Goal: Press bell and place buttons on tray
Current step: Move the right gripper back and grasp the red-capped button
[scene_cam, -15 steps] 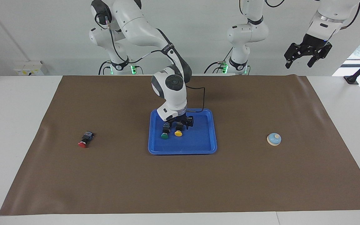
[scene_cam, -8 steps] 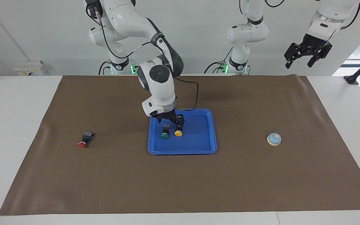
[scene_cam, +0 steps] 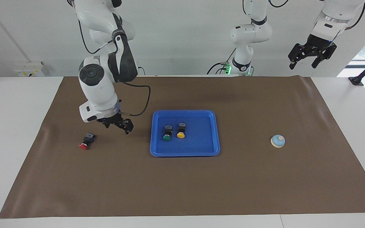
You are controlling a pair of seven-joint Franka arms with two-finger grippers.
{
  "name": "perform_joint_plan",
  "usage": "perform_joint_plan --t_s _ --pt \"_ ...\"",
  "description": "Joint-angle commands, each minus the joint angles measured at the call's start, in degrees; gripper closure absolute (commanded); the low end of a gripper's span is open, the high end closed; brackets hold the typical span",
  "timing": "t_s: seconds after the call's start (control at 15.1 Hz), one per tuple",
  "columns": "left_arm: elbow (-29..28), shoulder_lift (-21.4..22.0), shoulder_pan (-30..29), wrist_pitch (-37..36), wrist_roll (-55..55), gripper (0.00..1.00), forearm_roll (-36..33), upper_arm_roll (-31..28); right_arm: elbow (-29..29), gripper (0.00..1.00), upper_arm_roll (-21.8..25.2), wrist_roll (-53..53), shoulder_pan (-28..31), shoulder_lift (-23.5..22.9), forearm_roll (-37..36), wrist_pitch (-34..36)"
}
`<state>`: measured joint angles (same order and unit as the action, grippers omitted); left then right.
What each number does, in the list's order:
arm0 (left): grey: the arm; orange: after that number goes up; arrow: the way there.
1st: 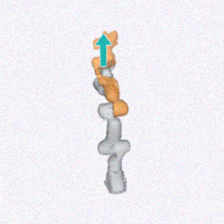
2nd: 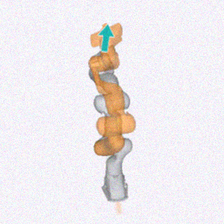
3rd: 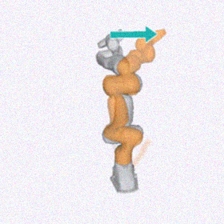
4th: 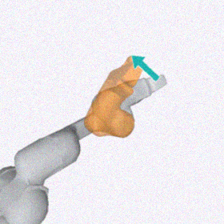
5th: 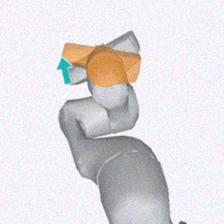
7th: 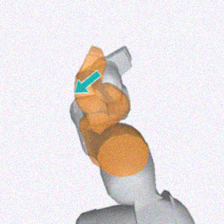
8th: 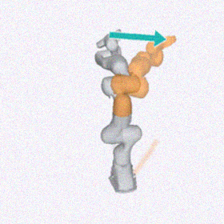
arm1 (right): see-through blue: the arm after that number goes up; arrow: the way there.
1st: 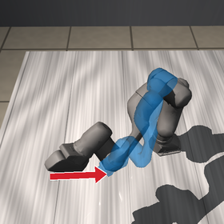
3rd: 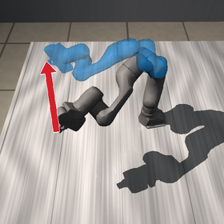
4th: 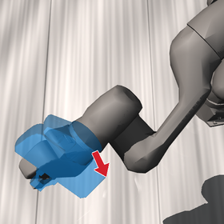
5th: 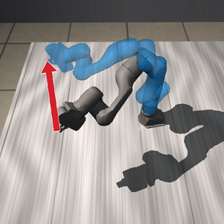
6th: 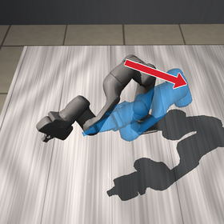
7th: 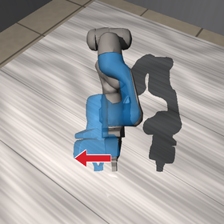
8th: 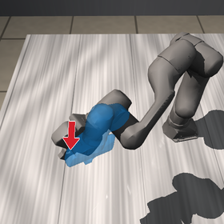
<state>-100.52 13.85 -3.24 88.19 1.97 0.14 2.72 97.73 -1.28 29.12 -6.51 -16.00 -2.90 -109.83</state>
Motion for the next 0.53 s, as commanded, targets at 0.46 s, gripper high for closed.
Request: perform_joint_plan --t_s 0.46 --pt "0.1 0.6 0.1 -0.8 0.3 0.00 0.4 -0.1 17.2 0.00 -0.7 -12.1 13.2 3.9 -1.3 -16.7"
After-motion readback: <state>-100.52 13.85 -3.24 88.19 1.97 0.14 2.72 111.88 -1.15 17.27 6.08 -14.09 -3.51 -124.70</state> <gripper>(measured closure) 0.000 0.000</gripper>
